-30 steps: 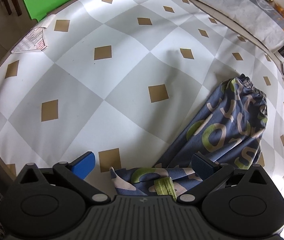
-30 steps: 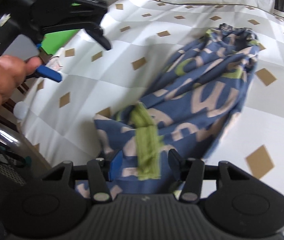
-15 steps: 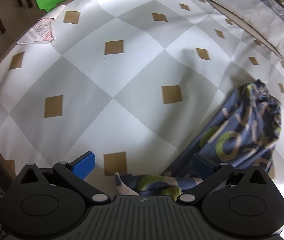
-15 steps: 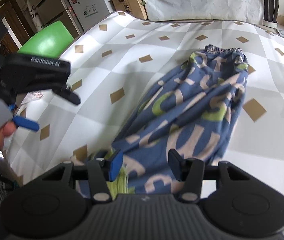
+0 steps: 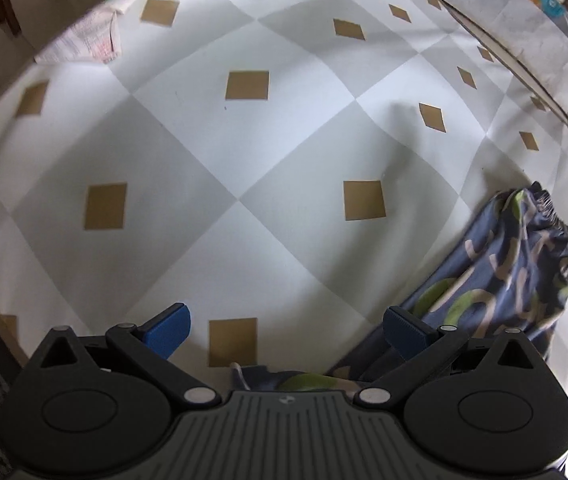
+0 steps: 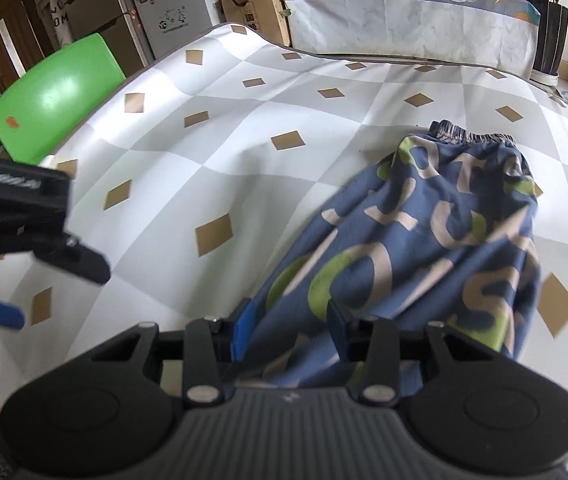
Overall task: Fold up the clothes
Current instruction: 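Release and lift the open right tool away from the folded pants, then grasp the green-lined cuff with the left tool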
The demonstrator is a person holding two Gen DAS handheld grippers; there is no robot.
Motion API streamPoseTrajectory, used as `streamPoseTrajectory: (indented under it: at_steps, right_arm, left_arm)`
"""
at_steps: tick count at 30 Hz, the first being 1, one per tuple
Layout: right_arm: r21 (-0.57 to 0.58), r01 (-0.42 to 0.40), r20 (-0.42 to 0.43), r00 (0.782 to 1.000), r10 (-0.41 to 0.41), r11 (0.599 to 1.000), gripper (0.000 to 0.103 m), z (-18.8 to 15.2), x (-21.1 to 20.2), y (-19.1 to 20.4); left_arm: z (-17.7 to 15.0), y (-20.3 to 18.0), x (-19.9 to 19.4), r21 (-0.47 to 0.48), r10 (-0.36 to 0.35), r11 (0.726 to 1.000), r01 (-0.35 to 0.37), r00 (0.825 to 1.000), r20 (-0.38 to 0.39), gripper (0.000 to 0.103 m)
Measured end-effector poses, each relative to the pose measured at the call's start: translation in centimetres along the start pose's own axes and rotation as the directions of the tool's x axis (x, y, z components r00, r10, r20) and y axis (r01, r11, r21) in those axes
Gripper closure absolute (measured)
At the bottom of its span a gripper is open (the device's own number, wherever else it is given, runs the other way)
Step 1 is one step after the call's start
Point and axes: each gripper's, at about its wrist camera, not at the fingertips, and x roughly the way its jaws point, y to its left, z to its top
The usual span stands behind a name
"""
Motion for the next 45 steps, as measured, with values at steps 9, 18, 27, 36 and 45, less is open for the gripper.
streamPoseTrajectory:
  at_steps: [9,18,27,36,45]
  right_arm:
    - [-0.003,0.063,0.021,0.998,-0.063,0.998,0.065,1.7,4.1,0.1]
    - [0.006,0.123,0.015,0.992,-0.123,0.992,0.065,2.4,6.6,-0.5]
    - [-0.030,0.171,0.033,0.985,-0.170,0.985,0.088,2.3,6.9,-0.3]
    - [-0.021,0.166,0.045,0.985,-0.165,0.986,0.101,2.6,6.5,-0.3]
    - [0.078,0.062,0.111,0.991,-0.071,0.995,0.101,4.6,4.6,-0.5]
  left_arm:
    - [0.5,-0.2,-0.1,-0.029,-0.035,0.999,0.035,0.999,-0.016,0.000]
    - [0.6,0.0,0.1,-0.051,-0.048,0.998,0.047,0.998,-0.032,0.000]
    - [0.3,-0.2,0.3,-0.048,-0.056,0.997,0.054,0.997,-0.047,0.000]
    - [0.3,-0.3,0.3,-0.051,-0.054,0.997,0.051,0.997,-0.050,0.000]
    - [0.4,-0.1,0.3,-0.063,-0.045,0.997,0.042,0.998,-0.044,0.000]
